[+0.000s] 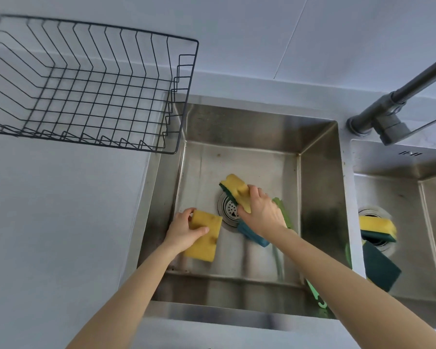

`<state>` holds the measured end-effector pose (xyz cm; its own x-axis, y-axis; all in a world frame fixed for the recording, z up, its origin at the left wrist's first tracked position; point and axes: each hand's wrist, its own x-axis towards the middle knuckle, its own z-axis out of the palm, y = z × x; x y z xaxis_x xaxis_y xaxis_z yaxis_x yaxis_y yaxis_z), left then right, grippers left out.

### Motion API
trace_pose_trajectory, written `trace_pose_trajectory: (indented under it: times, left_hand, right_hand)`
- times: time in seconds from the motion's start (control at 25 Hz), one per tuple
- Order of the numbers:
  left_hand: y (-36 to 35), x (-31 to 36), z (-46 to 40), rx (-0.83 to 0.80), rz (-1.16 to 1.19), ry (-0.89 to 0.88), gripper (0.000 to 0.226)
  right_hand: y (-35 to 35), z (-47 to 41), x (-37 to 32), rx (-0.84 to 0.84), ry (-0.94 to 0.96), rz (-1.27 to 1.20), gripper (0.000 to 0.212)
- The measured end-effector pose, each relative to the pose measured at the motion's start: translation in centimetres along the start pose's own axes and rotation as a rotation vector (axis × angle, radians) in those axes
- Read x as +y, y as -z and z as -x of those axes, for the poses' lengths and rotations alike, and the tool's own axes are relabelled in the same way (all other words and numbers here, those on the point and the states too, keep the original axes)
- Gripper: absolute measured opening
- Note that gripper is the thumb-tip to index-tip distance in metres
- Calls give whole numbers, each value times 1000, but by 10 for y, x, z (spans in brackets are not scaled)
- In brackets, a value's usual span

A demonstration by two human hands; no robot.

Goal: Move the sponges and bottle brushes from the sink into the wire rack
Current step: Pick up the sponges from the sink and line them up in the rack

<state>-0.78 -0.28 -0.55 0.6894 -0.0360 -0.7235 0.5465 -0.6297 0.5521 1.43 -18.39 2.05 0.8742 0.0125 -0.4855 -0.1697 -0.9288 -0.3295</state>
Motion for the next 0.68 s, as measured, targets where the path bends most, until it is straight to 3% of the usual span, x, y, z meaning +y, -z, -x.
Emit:
trace_pose_trajectory:
  times: [0.24, 0.48, 0.68]
  left_hand:
    - [9, 17, 18, 62, 318, -31, 58]
    - [15, 35, 36, 68, 387, -110, 57]
    - [21, 43, 50, 91, 416, -144, 59]
  right_hand:
    - [12, 16, -1, 79, -85, -245, 50]
    - [27, 37, -8, -5, -118, -554, 54]
    - [43, 41, -8, -70, -126, -901, 37]
